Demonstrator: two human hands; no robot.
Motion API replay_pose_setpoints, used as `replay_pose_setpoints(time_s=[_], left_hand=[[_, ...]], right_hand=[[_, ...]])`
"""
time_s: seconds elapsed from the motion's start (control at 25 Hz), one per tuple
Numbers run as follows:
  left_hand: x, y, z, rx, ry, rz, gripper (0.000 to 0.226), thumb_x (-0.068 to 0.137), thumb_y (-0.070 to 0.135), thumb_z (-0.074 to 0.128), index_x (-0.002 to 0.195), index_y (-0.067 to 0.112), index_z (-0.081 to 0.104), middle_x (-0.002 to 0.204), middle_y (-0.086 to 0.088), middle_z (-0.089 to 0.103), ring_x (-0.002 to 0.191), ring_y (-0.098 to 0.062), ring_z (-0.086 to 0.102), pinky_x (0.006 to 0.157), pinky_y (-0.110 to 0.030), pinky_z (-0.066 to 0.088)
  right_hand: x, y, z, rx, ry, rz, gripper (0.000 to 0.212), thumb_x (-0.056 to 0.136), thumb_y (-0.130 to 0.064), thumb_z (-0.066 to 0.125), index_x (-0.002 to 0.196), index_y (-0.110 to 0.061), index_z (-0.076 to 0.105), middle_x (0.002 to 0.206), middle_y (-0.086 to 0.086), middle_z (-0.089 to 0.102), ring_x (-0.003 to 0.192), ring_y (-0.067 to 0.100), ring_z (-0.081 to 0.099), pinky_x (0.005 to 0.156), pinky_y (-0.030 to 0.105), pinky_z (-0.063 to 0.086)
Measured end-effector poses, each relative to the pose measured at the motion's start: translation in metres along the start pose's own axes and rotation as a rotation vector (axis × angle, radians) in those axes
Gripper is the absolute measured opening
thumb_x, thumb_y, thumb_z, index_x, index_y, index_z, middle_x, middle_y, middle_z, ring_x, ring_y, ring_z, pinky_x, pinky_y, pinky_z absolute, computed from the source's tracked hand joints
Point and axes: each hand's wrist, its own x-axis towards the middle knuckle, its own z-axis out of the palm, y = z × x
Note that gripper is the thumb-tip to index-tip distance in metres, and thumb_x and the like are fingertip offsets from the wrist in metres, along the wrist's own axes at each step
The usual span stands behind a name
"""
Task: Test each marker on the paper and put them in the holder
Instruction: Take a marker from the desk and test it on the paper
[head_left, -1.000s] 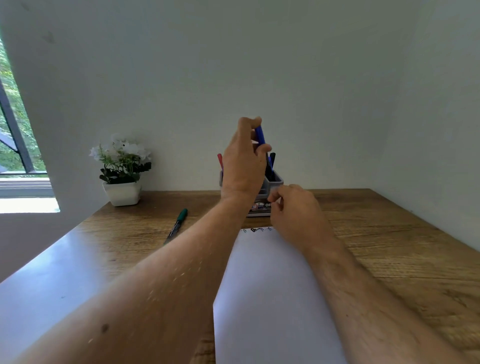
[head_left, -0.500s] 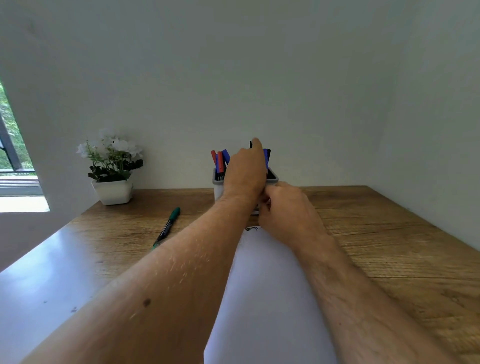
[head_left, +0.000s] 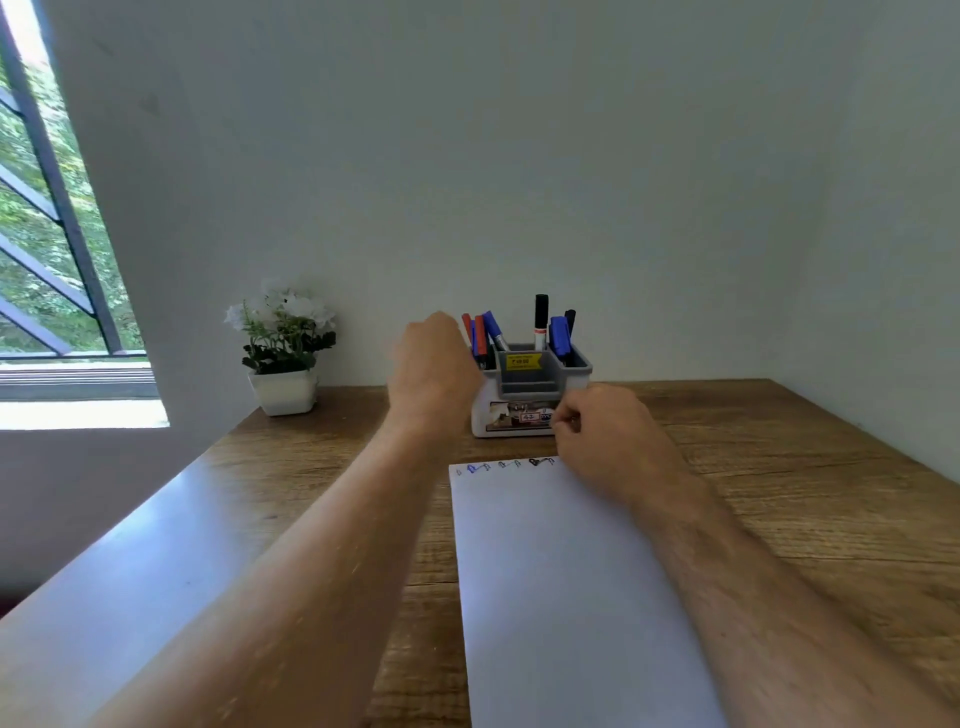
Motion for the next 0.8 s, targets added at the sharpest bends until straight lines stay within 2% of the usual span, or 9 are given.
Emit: replay_pose_setpoints(time_s=[0.08,0.2,0.36,0.48,0.6,0.72,0.8], left_hand=[[-0.009,-0.023,-0.005,0.089,-0.048,-0.074,0.006,0.085,0.014,0.073,0.090,0.012,0.069,0.083,-0.007,0.070,0.074,-0.021,0.066,0.056,-0.028,0.047],[-0.021,-0.049,-0.004,0.210,-0.089,-0.124,0.011,0.085,0.013,0.072,0.093,0.008,0.067,0.091,-0.013,0.069,0.079,-0.028,0.063,0.060,-0.034,0.043],[-0.025,-0.059,0.003,0.283,-0.155,-0.138,0.013,0.085,0.018,0.070,0.093,0.009,0.065,0.097,-0.013,0.069,0.081,-0.028,0.062,0.063,-0.034,0.042],[-0.023,-0.062,0.012,0.250,-0.148,-0.164,0.002,0.087,0.012,0.062,0.088,0.010,0.062,0.090,-0.012,0.066,0.072,-0.025,0.052,0.061,-0.034,0.043],[-0.022,-0.056,0.014,0.207,-0.153,-0.197,0.009,0.087,0.014,0.065,0.093,0.008,0.064,0.073,-0.006,0.052,0.069,-0.024,0.053,0.060,-0.033,0.045],[-0.022,-0.047,0.011,-0.028,-0.098,-0.264,0.012,0.084,0.018,0.066,0.094,0.011,0.063,0.071,-0.004,0.053,0.066,-0.022,0.057,0.055,-0.030,0.048],[-0.022,-0.040,0.004,-0.172,-0.022,-0.271,0.018,0.083,0.016,0.062,0.101,0.012,0.061,0.068,0.001,0.050,0.060,-0.016,0.053,0.047,-0.025,0.039]], right_hand=[[-0.003,-0.001,0.002,0.001,-0.043,-0.010,0.013,0.091,-0.021,0.059,0.085,-0.025,0.070,0.085,-0.005,0.066,0.072,0.002,0.056,0.055,0.011,0.036],[-0.004,-0.008,0.004,0.033,-0.120,-0.043,0.015,0.091,-0.023,0.061,0.085,-0.024,0.074,0.085,-0.006,0.070,0.074,0.001,0.058,0.063,0.016,0.042],[-0.006,-0.009,0.001,0.067,-0.104,-0.050,0.015,0.090,-0.023,0.062,0.087,-0.021,0.077,0.086,-0.006,0.071,0.076,0.003,0.060,0.067,0.018,0.045],[-0.007,-0.008,0.000,0.073,-0.099,-0.047,0.016,0.090,-0.021,0.062,0.085,-0.021,0.077,0.086,-0.006,0.072,0.075,0.004,0.059,0.063,0.014,0.040],[-0.008,-0.009,0.000,0.103,-0.114,-0.038,0.015,0.090,-0.020,0.062,0.085,-0.022,0.077,0.085,-0.006,0.070,0.073,0.000,0.057,0.066,0.017,0.042],[-0.009,-0.010,-0.001,0.117,-0.120,-0.045,0.014,0.091,-0.020,0.063,0.088,-0.022,0.076,0.088,-0.006,0.071,0.076,0.000,0.059,0.071,0.021,0.051],[-0.009,-0.010,-0.002,0.131,-0.110,-0.051,0.014,0.092,-0.021,0.062,0.094,-0.022,0.076,0.093,-0.005,0.073,0.081,0.004,0.062,0.077,0.025,0.055]])
